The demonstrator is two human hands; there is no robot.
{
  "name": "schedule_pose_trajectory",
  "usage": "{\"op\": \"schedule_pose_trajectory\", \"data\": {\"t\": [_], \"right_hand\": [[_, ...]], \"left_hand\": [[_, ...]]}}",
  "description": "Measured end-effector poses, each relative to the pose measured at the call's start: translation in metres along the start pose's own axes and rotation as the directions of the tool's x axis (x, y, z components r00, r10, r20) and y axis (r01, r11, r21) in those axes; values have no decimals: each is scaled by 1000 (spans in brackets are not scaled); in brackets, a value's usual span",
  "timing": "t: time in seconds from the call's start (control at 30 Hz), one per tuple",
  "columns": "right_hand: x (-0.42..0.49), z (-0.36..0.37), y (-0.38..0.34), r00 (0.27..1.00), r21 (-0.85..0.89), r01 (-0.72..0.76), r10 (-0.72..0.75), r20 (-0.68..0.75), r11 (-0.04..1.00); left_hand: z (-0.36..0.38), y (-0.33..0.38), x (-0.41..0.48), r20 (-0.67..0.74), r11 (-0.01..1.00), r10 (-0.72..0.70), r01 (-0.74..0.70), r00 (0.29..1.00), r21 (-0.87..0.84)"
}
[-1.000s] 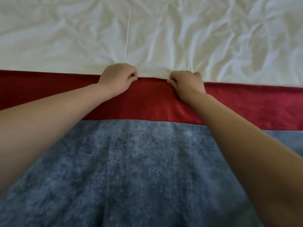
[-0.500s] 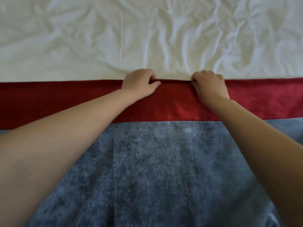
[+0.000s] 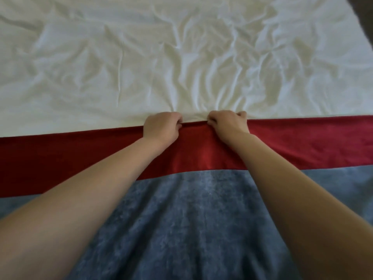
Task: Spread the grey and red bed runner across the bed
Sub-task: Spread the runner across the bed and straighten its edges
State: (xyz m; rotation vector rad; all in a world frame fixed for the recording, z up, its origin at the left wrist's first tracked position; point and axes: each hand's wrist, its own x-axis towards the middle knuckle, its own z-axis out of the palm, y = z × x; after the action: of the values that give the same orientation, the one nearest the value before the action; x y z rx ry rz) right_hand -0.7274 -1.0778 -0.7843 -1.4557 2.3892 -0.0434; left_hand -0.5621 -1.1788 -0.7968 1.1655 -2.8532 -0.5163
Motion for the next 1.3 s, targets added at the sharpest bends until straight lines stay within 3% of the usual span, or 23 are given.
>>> {"op": "schedule_pose_trajectory", "data": {"t": [0.13, 0.3, 0.43, 0.57, 0.73, 0.87, 1.0, 1.17, 1.3], "right_hand": [[-3, -15, 18, 989, 38, 142, -143, 29, 989], [-15, -24, 71, 952, -25, 286, -287, -110, 958], [-19, -30, 119, 953, 53, 284, -275, -128, 957], [-25, -35, 162, 940, -15, 318, -317, -127, 948], [-25, -37, 195, 956, -23, 268, -269, -114, 963], [-7, -34, 191, 984, 64, 173, -171, -41, 983], [-8, -39, 200, 981, 121, 196, -195, -16, 973], [-27, -56, 250, 970, 42, 216, -209, -127, 976], [-39, -67, 308, 978, 12, 156, -153, -139, 988]], "left_hand": [[-6, 17, -1, -62, 997, -23, 27, 998, 73], [-1, 62, 11, -28, 994, -89, 87, 996, -63], [15, 114, 26, 2, 996, 22, -22, 1000, -89], [26, 150, 41, 9, 985, 113, -111, 994, -129], [31, 156, 53, 25, 978, 208, -209, 978, 25], [33, 160, 61, -18, 977, 174, -170, 985, 126], [36, 176, 57, -59, 983, 147, -139, 987, 121], [42, 222, 75, 15, 966, 257, -257, 966, 3], [60, 263, 93, 62, 949, 311, -314, 948, 35]]}}
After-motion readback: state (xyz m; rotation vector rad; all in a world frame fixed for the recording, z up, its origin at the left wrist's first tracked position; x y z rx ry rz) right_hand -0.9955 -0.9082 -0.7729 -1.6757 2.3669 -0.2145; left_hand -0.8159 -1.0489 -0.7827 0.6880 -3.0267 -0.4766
